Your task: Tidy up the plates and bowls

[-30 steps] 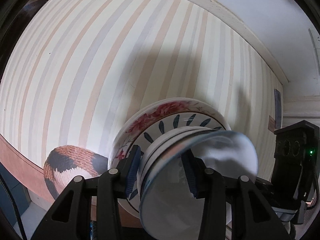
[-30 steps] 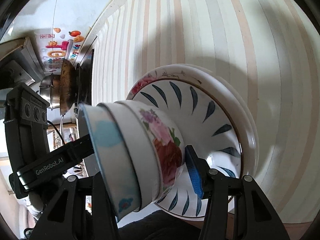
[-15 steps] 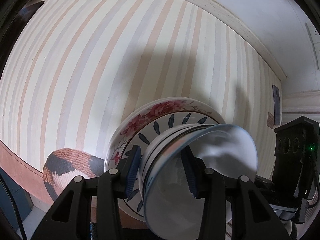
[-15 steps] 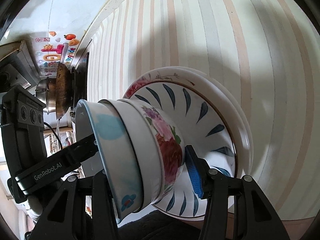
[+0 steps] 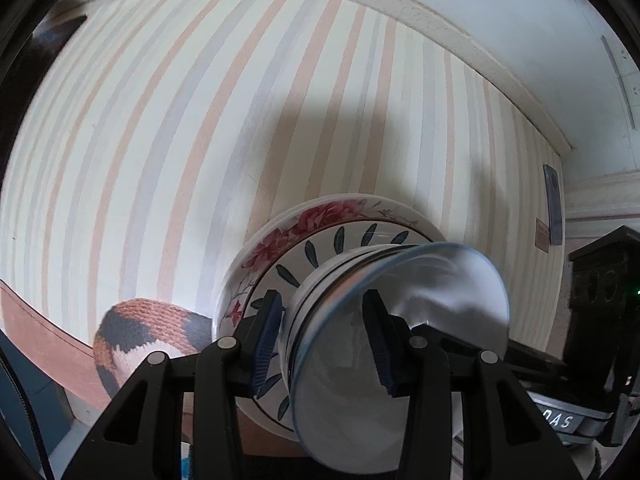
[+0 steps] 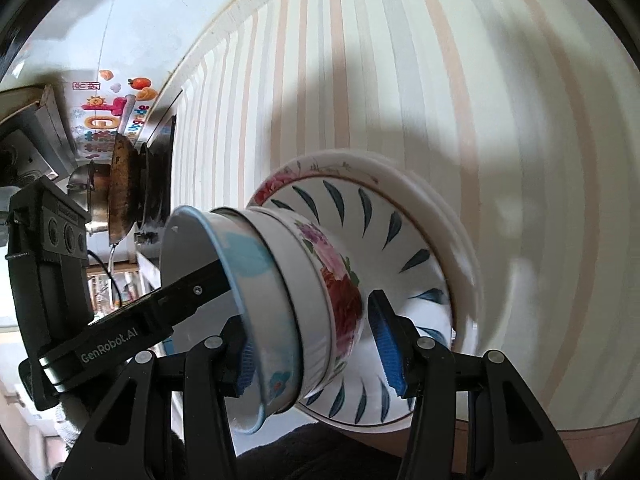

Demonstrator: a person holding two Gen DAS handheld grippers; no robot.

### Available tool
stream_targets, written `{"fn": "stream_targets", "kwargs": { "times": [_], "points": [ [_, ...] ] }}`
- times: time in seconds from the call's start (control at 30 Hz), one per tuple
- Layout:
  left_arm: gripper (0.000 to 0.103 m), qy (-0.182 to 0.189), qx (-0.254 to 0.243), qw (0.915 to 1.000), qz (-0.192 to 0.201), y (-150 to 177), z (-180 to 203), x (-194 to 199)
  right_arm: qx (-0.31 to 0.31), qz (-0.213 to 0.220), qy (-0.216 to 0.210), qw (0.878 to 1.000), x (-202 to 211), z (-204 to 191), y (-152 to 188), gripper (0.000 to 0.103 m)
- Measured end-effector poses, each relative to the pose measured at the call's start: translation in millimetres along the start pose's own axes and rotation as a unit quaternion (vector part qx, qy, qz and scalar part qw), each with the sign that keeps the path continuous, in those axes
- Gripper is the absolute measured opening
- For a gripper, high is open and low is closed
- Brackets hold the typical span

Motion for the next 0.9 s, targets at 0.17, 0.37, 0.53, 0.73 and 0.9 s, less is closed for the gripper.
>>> {"fn": "stream_targets", "kwargs": {
  "times": [0.17,0.37,0.53,0.73,0.9],
  "points": [
    [0.038,-0.027,-0.036,0.9976,0.054,7.7,4.1,31.7,0.021,0.043,0.051,0.998,32.9,-11.6,4.6,0.055],
    [0.041,-0.046,-0.065,0.9898,0.118,23.9,-2.5,81.3,0.038,0.106,0.118,0.987,82.6,-39.5,27.9,0.079],
    [0.048,-0.04,-0.09,0.9819,0.162,46.1,-9.6,119.9,0.046,0.161,0.162,0.973,119.6,-74.3,58.3,0.092],
    [0.087,-0.034,-0.123,0.966,0.225,73.6,-16.2,164.5,0.064,0.224,0.227,0.946,154.7,-127.8,102.5,0.095],
    [0.087,-0.02,-0.144,0.9566,0.252,98.9,-21.6,197.3,0.069,0.261,0.257,0.928,178.0,-165.6,141.0,0.096]
  ]
}}
Point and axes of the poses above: each gripper's, at about its wrist camera, not at the fingertips, and x roughly against the way its jaws point, z to its right, y to its underside, the point moved 5 cm from there along -x, roughly the way its jaws point, and after that the axes turned 9 degrees about x, right-handed, at the moved point
